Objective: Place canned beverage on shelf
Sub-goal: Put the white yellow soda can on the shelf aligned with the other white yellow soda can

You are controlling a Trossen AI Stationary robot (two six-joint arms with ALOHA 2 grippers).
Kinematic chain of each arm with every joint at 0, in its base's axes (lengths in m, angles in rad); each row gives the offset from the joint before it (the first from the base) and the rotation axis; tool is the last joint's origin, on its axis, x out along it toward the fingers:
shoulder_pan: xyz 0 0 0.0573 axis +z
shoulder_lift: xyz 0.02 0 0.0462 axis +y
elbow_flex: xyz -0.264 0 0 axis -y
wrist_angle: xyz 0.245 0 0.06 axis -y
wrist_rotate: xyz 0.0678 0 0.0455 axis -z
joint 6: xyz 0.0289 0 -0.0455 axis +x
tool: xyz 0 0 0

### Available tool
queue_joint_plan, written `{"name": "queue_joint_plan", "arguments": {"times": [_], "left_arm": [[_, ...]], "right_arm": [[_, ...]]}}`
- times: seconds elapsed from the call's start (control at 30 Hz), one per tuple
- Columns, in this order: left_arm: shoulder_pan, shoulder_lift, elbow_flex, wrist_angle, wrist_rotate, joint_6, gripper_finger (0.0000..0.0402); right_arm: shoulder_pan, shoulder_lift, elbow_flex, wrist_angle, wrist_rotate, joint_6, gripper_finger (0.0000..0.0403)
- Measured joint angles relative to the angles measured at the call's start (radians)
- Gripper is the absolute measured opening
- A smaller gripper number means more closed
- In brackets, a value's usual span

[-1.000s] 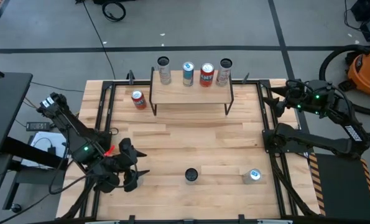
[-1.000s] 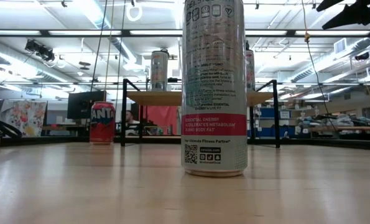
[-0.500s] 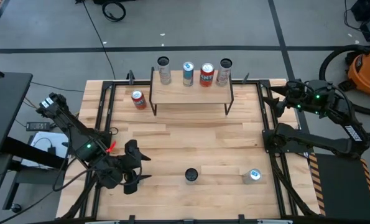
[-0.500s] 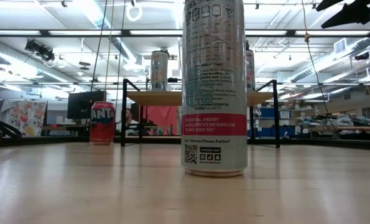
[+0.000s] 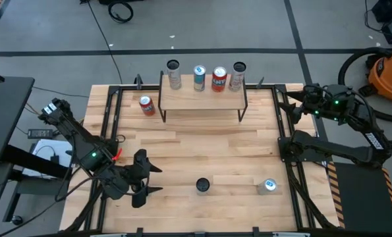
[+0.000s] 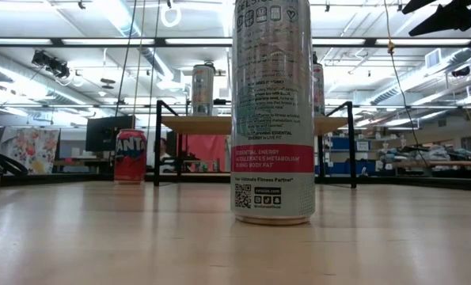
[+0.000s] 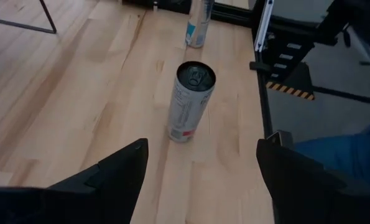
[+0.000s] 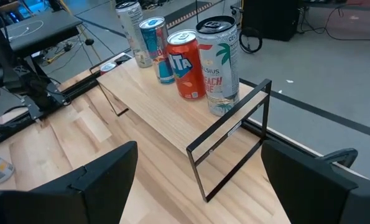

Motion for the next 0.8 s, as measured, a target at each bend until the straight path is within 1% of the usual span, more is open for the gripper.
{"name": "queue_joint_plan", "arguments": {"times": [0.2, 0.5, 0.8], "left_arm": [[0.000, 0.000, 0.000, 0.017, 0.000, -0.062, 0.0311], [0.000, 0.002, 0.000, 0.059, -0.007, -0.064, 0.0311], [0.060, 0.006, 0.000, 0.045, 0.008, -0.054, 0.0311]], "right_arm": [[0.000, 0.000, 0.000, 0.000, 0.000, 0.001, 0.0352], [0.000, 0.000, 0.000, 0.000, 0.000, 0.001, 0.0352], [0.000, 0.000, 0.000, -0.001, -0.007, 0.001, 0.0352]]}}
